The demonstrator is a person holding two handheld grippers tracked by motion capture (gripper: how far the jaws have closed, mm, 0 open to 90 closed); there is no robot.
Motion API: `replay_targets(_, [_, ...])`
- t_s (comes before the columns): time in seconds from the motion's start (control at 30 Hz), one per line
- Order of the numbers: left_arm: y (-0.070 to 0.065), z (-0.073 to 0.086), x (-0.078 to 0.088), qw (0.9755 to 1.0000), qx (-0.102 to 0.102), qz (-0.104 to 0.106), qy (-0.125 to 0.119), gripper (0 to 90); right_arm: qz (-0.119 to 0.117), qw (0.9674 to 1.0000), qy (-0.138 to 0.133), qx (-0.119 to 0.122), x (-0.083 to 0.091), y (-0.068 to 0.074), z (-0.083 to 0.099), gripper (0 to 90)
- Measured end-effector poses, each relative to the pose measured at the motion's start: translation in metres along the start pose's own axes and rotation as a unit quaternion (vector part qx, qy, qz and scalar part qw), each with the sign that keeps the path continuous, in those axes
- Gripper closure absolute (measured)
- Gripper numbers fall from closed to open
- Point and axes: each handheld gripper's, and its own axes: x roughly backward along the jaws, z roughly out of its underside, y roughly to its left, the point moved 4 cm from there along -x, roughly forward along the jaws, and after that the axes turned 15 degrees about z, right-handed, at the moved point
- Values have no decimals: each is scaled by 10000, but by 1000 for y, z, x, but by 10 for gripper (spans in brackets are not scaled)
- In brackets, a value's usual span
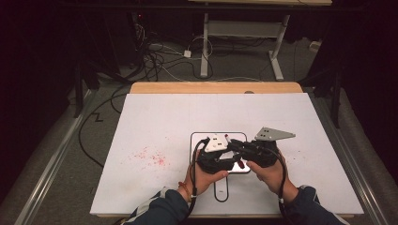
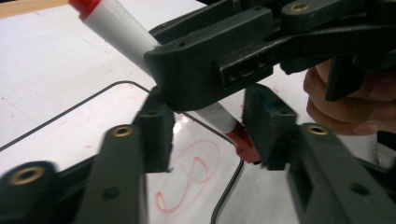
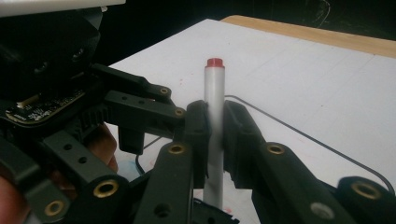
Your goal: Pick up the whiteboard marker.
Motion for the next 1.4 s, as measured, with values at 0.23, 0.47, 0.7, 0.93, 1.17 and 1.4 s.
replay_targets(0.23, [5,-1,2,9997,-143,-186,55,719,27,9999,-25,111,2,1,0,812])
replay_targets(0.47, [9,0,3,9997,-157,-112,145,784,104,9998,-42,170,3,3,0,807])
replay_targets(0.7, [13,6,2,9991,-311,-34,271,785,216,9994,-148,240,11,2,-5,647])
replay_targets(0.93, [21,1,14,9983,-485,-32,316,785,759,9942,-513,567,41,-16,-5,535])
replay_targets(1.17, [25,-3,22,9979,-571,-72,292,785,1338,9826,-629,1122,64,-34,11,485])
replay_targets(1.4, [21,-7,25,9977,-620,39,283,785,1493,9799,-670,1138,82,-49,27,469])
